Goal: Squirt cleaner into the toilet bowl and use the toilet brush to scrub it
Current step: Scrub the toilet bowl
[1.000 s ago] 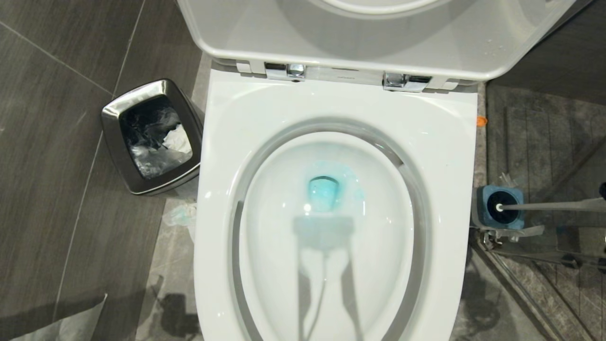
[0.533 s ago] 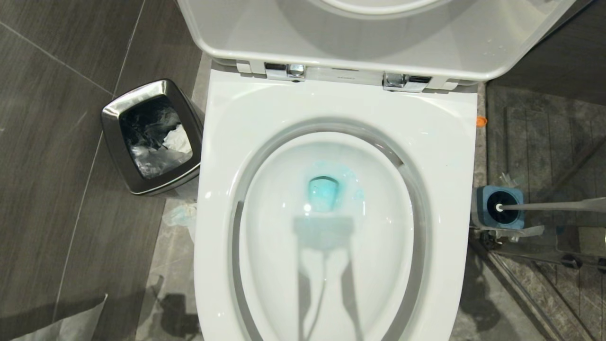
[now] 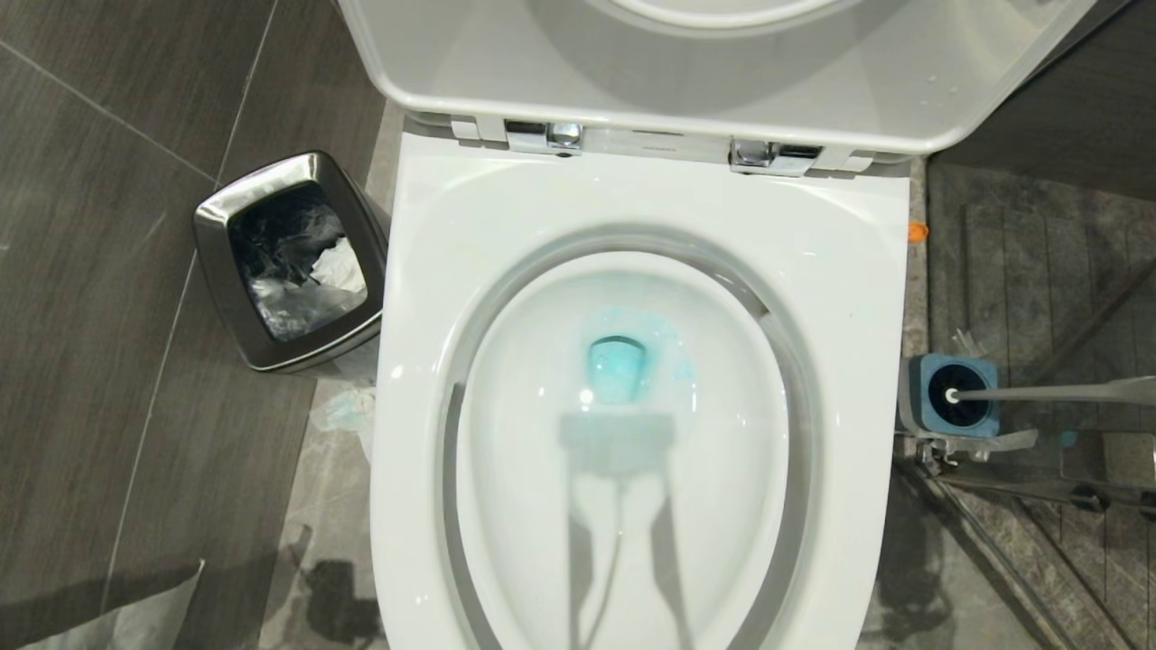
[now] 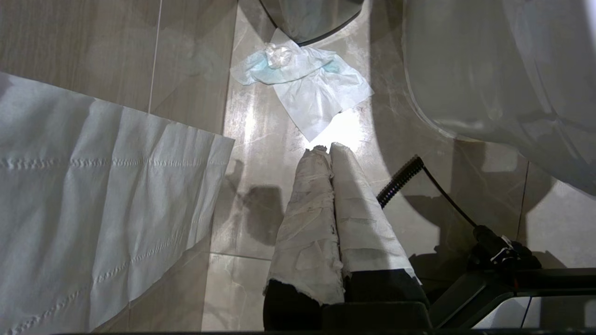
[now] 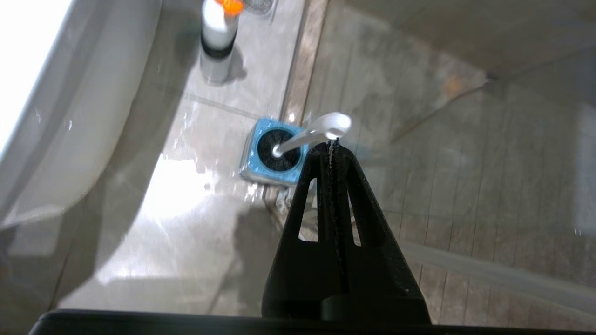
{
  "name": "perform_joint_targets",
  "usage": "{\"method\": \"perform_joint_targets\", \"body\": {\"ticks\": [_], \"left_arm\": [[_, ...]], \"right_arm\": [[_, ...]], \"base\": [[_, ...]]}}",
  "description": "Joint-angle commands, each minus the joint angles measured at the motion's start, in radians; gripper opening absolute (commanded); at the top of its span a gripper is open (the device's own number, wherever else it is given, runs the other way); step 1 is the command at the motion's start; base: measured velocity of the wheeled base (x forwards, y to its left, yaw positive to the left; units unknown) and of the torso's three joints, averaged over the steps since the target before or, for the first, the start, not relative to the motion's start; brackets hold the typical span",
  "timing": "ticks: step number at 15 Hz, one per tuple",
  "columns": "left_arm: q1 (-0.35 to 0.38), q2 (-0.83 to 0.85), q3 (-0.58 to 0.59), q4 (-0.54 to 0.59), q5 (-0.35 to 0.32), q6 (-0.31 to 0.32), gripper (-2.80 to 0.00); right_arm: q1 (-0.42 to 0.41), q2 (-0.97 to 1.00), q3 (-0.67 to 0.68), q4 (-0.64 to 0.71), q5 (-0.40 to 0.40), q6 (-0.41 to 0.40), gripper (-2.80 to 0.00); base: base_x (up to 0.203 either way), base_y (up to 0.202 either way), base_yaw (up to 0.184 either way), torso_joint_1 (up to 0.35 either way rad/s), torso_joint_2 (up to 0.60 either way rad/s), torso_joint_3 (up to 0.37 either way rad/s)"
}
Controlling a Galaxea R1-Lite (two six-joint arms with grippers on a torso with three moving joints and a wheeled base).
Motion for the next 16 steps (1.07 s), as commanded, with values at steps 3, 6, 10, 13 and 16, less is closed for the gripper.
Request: {"method": "perform_joint_targets", "body": {"ticks": [3, 6, 10, 13, 16], "left_arm": [[0.000, 0.000, 0.000, 0.000, 0.000, -0.002, -2.80], [0.000, 0.000, 0.000, 0.000, 0.000, 0.000, -2.80], [0.000, 0.000, 0.000, 0.000, 0.000, 0.000, -2.80], [0.000, 0.000, 0.000, 0.000, 0.000, -0.001, -2.80], [0.000, 0.000, 0.000, 0.000, 0.000, -0.002, -2.80]], "right_arm": [[-0.057, -0.139, 0.024, -0.022, 0.013, 0.017, -2.80], [-0.081, -0.254, 0.158, -0.023, 0.088, 0.023, -2.80], [-0.085, -0.346, 0.380, -0.107, 0.133, 0.074, -2.80], [-0.085, -0.349, 0.499, -0.157, 0.199, 0.123, -2.80], [-0.086, -0.349, 0.496, -0.057, 0.300, 0.152, -2.80]], "base": [[0.000, 0.000, 0.000, 0.000, 0.00, 0.000], [0.000, 0.000, 0.000, 0.000, 0.00, 0.000], [0.000, 0.000, 0.000, 0.000, 0.00, 0.000], [0.000, 0.000, 0.000, 0.000, 0.00, 0.000], [0.000, 0.000, 0.000, 0.000, 0.00, 0.000]]}}
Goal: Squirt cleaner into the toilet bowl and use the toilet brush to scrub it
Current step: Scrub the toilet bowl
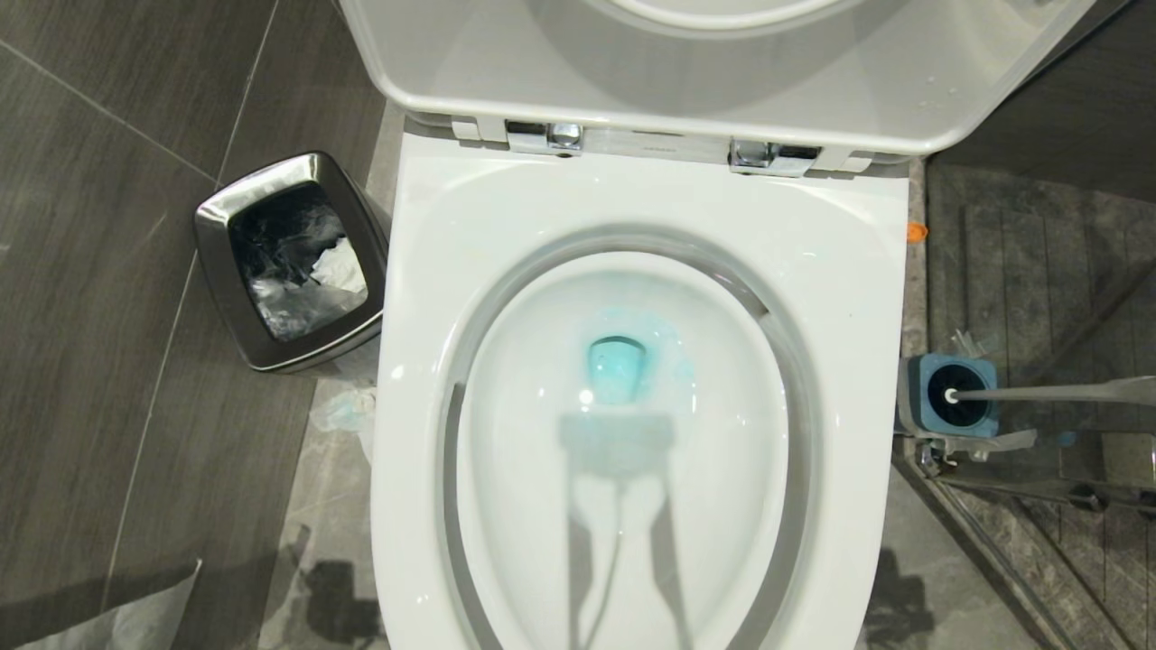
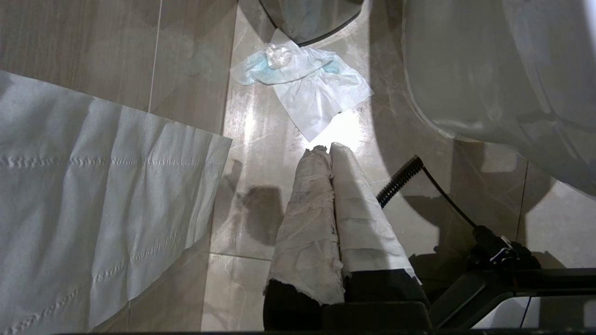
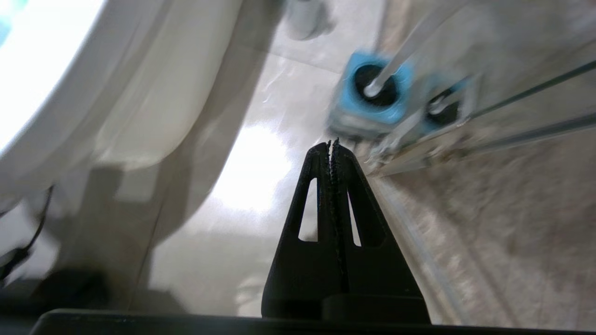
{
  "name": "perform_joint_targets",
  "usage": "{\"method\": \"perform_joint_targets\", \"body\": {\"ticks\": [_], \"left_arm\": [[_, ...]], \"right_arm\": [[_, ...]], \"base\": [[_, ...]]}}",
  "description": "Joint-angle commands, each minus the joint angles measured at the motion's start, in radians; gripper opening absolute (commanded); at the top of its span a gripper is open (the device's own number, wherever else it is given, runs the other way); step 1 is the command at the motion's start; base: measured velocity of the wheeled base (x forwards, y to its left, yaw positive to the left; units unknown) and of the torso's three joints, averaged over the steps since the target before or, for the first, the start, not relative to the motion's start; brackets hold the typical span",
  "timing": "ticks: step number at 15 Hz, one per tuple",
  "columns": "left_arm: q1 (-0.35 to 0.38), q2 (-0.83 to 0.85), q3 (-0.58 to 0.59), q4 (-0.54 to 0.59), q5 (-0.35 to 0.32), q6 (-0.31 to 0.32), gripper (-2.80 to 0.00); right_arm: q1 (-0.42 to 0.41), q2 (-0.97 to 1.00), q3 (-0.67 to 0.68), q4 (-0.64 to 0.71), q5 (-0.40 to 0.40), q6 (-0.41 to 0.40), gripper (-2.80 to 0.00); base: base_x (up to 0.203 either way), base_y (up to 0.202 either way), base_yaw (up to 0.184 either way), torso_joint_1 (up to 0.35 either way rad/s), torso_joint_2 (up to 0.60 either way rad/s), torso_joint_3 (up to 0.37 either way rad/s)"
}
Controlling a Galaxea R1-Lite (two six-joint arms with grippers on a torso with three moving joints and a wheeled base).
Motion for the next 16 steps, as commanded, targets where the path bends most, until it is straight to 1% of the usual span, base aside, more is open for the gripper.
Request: {"method": "perform_joint_targets", "body": {"ticks": [1, 2, 5, 8, 16], "left_arm": [[0.000, 0.000, 0.000, 0.000, 0.000, 0.000, -2.80], [0.000, 0.000, 0.000, 0.000, 0.000, -0.002, -2.80], [0.000, 0.000, 0.000, 0.000, 0.000, -0.002, -2.80], [0.000, 0.000, 0.000, 0.000, 0.000, 0.000, -2.80], [0.000, 0.000, 0.000, 0.000, 0.000, -0.001, -2.80]], "right_arm": [[0.000, 0.000, 0.007, 0.082, 0.014, -0.006, -2.80], [0.000, 0.000, 0.006, 0.112, 0.014, -0.007, -2.80], [0.000, 0.000, 0.006, 0.111, 0.008, 0.007, -2.80], [0.000, 0.000, 0.005, 0.111, -0.004, 0.078, -2.80], [0.000, 0.000, 0.007, 0.111, -0.008, 0.085, -2.80]], "base": [[0.000, 0.000, 0.000, 0.000, 0.00, 0.000], [0.000, 0.000, 0.000, 0.000, 0.00, 0.000], [0.000, 0.000, 0.000, 0.000, 0.00, 0.000], [0.000, 0.000, 0.000, 0.000, 0.00, 0.000], [0.000, 0.000, 0.000, 0.000, 0.00, 0.000]]}}
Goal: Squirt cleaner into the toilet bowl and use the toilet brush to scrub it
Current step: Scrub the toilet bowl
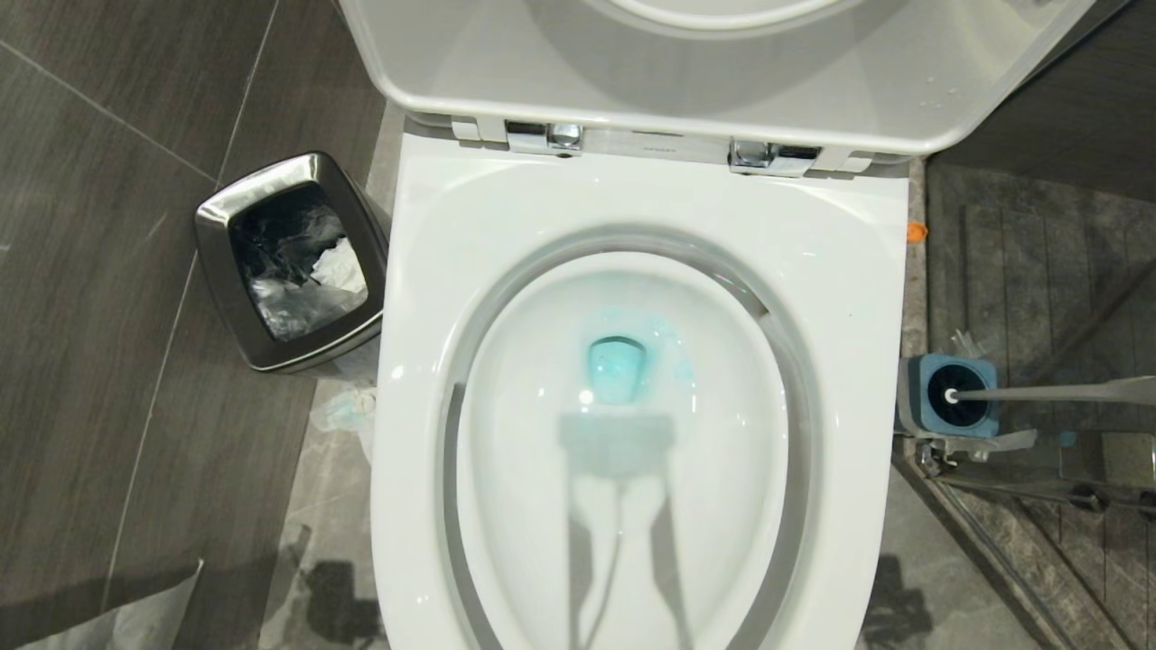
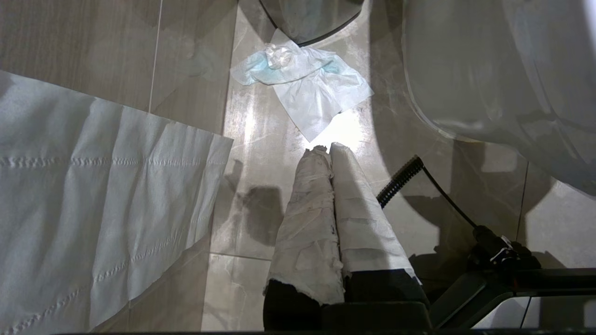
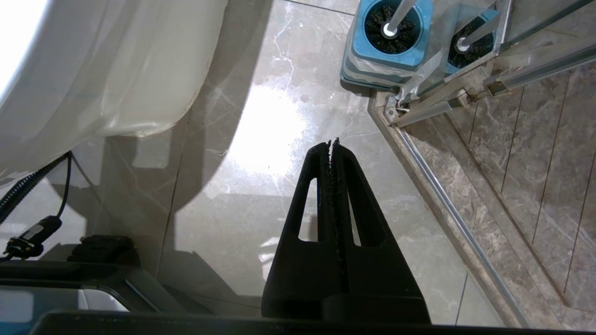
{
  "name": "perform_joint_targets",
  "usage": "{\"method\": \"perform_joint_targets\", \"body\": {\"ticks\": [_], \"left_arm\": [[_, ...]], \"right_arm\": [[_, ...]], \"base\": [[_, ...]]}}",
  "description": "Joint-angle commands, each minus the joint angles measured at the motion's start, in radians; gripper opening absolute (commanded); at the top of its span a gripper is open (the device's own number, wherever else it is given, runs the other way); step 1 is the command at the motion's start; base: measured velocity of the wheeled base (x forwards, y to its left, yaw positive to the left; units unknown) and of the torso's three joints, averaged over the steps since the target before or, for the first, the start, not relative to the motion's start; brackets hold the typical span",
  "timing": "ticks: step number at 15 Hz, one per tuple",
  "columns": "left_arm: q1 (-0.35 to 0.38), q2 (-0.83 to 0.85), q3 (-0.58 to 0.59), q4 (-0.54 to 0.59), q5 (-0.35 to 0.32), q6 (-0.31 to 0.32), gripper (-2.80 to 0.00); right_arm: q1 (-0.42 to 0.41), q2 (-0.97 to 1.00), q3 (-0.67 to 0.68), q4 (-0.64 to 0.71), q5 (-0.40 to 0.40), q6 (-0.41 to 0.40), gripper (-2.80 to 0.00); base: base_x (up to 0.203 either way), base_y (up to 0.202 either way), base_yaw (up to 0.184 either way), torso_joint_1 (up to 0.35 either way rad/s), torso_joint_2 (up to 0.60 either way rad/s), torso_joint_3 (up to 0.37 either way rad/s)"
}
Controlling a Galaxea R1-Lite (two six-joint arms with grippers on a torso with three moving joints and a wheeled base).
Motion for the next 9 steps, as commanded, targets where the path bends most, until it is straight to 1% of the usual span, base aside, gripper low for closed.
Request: {"method": "perform_joint_targets", "body": {"ticks": [1, 9], "left_arm": [[0.000, 0.000, 0.000, 0.000, 0.000, 0.000, -2.80], [0.000, 0.000, 0.000, 0.000, 0.000, 0.000, -2.80]], "right_arm": [[0.000, 0.004, 0.000, 0.000, 0.001, -0.001, -2.80], [0.000, 0.004, 0.000, 0.000, 0.001, -0.001, -2.80]], "base": [[0.000, 0.000, 0.000, 0.000, 0.00, 0.000], [0.000, 0.000, 0.000, 0.000, 0.00, 0.000]]}}
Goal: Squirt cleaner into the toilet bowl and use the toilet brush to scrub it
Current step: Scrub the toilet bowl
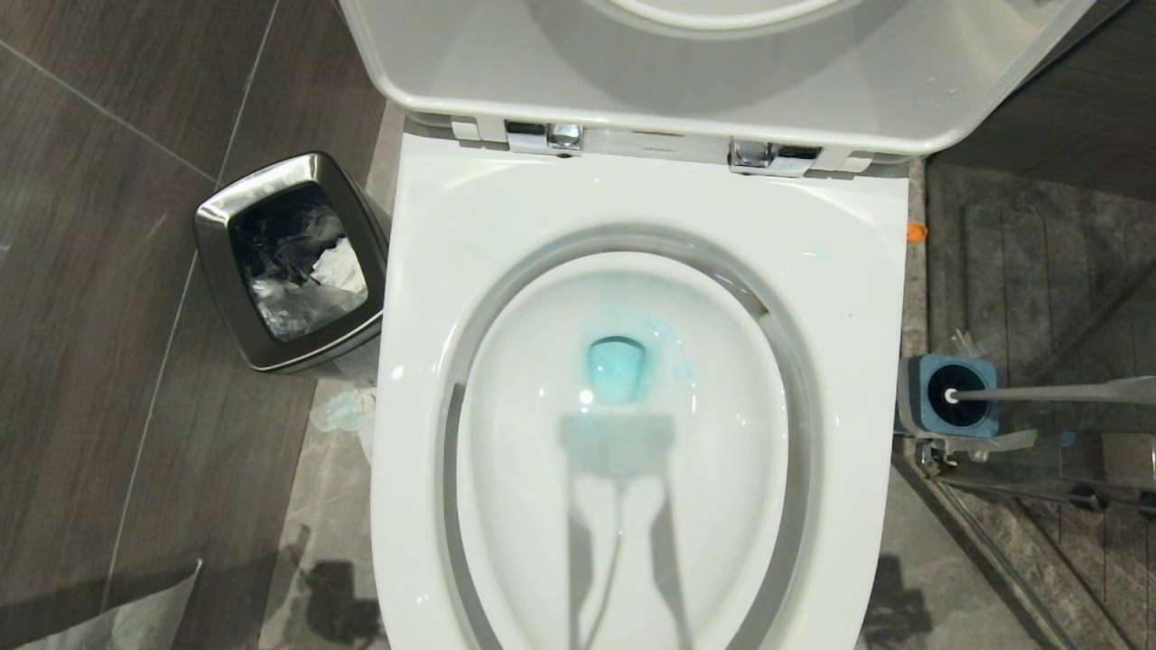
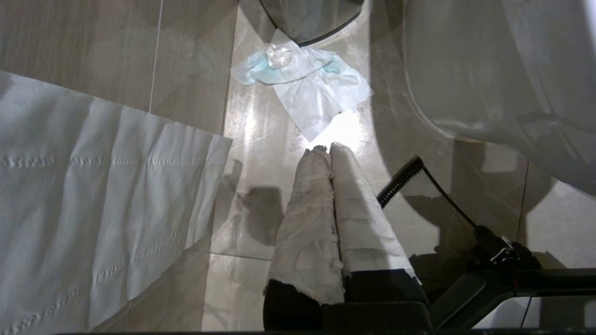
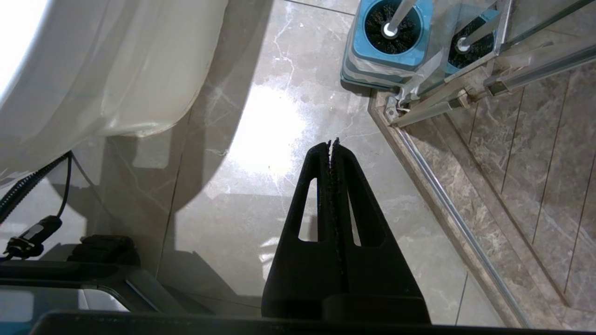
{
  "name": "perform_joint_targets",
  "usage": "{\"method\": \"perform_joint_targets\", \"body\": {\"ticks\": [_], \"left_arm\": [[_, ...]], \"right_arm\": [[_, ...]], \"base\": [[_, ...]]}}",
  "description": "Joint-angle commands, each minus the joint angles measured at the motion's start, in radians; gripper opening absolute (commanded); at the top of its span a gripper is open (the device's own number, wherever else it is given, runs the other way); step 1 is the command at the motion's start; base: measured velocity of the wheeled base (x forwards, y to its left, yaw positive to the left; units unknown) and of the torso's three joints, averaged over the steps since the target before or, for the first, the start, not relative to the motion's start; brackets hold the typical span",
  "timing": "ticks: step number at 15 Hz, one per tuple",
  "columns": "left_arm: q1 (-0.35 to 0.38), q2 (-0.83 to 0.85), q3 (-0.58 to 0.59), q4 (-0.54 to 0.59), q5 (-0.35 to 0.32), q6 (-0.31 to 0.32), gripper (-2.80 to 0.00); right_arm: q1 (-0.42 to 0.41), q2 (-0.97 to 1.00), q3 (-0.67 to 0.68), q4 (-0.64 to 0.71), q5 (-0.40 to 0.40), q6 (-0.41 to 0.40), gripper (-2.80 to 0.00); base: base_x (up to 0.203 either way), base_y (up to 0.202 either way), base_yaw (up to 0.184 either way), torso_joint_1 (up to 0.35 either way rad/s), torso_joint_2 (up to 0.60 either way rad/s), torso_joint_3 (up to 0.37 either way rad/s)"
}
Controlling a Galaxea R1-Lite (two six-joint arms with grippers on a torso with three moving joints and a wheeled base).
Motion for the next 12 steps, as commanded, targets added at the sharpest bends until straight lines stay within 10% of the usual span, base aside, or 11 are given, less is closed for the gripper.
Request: {"method": "perform_joint_targets", "body": {"ticks": [1, 12], "left_arm": [[0.000, 0.000, 0.000, 0.000, 0.000, 0.001, -2.80], [0.000, 0.000, 0.000, 0.000, 0.000, 0.001, -2.80]], "right_arm": [[0.000, 0.004, 0.002, 0.000, -0.001, 0.000, -2.80], [0.000, 0.004, 0.000, 0.000, -0.002, 0.000, -2.80]], "base": [[0.000, 0.000, 0.000, 0.000, 0.00, 0.000], [0.000, 0.000, 0.000, 0.000, 0.00, 0.000]]}}
